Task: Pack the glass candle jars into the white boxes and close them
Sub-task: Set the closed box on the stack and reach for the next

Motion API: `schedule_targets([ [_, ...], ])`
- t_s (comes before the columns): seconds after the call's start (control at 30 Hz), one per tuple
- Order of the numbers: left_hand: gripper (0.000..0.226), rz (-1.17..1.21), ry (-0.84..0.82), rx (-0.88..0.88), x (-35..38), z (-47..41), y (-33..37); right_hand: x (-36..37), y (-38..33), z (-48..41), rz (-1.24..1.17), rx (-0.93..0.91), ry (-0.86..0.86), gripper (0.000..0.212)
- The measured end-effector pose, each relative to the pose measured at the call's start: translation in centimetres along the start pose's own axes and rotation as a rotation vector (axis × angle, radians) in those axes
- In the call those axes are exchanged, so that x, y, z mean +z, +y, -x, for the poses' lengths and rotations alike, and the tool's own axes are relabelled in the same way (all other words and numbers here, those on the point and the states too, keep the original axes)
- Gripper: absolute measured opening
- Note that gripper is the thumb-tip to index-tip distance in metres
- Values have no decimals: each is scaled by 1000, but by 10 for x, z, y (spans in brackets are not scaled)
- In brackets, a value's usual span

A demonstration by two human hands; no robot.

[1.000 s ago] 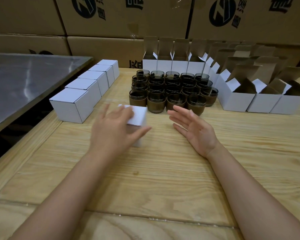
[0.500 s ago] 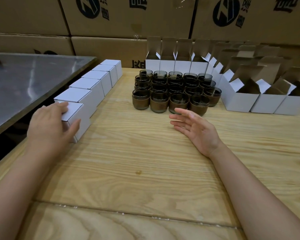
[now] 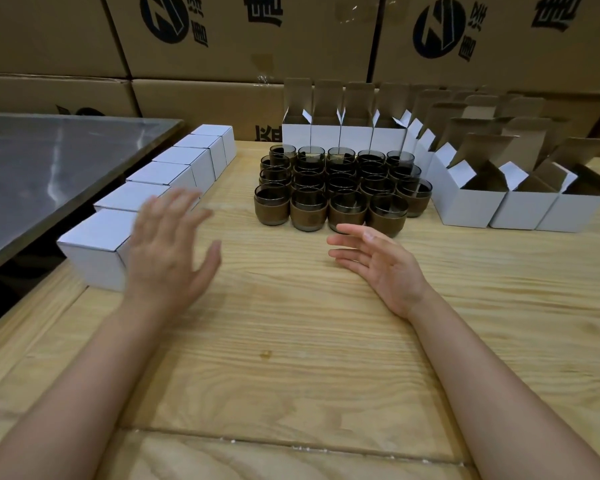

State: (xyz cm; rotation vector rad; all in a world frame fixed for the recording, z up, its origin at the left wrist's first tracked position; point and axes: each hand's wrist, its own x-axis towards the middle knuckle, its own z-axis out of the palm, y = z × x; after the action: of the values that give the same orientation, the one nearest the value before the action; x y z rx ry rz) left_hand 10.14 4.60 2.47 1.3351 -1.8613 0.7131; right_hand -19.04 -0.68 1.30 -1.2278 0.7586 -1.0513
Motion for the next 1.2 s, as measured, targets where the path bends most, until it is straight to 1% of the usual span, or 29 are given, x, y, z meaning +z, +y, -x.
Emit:
schedule_targets([
  [0.07, 35, 189, -47, -30, 17, -15, 36, 0, 0, 0, 0, 2, 4, 52],
  [0.1, 34, 285, -89, -85, 25, -22, 55, 0, 0, 0, -2, 2, 5, 51],
  [0.17, 32, 471, -198, -288, 43, -32, 90, -1, 1, 0, -15, 0, 4, 48],
  [0.23, 36, 606, -288, -499, 62, -35, 114, -1, 1, -1, -40, -5, 3, 46],
  [0.27, 40, 632, -330, -548, 71, -34, 121, -1, 1, -1, -53, -5, 7, 45],
  [0.37, 51, 584, -458, -559, 85, -29, 123, -1, 2, -2, -57, -6, 22, 40],
  [0.47, 46, 629, -427, -630, 90, -28, 115, 2, 3, -1, -5, -24, 60, 26],
  [0.5, 43, 627, -422, -650, 90, -29, 114, 3, 2, -2, 47, -64, 106, 23],
  [0.53, 40, 615, -429, -661, 91, -30, 114, 4, 0, -2, 120, -126, 187, 21],
  [0.57, 38, 600, -437, -663, 93, -31, 115, 2, -3, -4, 187, -199, 309, 19],
  [0.63, 36, 581, -451, -672, 95, -31, 115, -7, -12, -9, 244, -309, 638, 18],
  [0.67, 35, 583, -454, -679, 95, -32, 114, -16, -18, -12, 263, -335, 794, 18],
  [0.7, 35, 585, -453, -685, 96, -32, 114, -28, -25, -15, 300, -338, 909, 20],
  [0.73, 34, 583, -453, -688, 96, -32, 114, -41, -31, -19, 362, -305, 978, 26],
  [0.77, 33, 578, -455, -689, 96, -32, 114, -55, -36, -24, 450, -245, 1010, 35],
  [0.83, 33, 569, -458, -682, 97, -33, 114, -81, -45, -32, 671, -96, 1006, 55],
  [0.87, 33, 565, -457, -680, 98, -32, 114, -91, -48, -35, 776, -41, 982, 60],
  [0.93, 33, 560, -454, -673, 98, -33, 115, -107, -52, -38, 953, 31, 915, 64],
  [1.0, 33, 560, -451, -668, 98, -33, 115, -118, -56, -39, 1068, 96, 854, 62],
  [1.07, 33, 560, -451, -662, 97, -33, 115, -124, -61, -40, 1147, 120, 820, 56],
  [1.2, 33, 564, -456, -663, 96, -33, 115, -123, -67, -36, 1210, 90, 869, 43],
])
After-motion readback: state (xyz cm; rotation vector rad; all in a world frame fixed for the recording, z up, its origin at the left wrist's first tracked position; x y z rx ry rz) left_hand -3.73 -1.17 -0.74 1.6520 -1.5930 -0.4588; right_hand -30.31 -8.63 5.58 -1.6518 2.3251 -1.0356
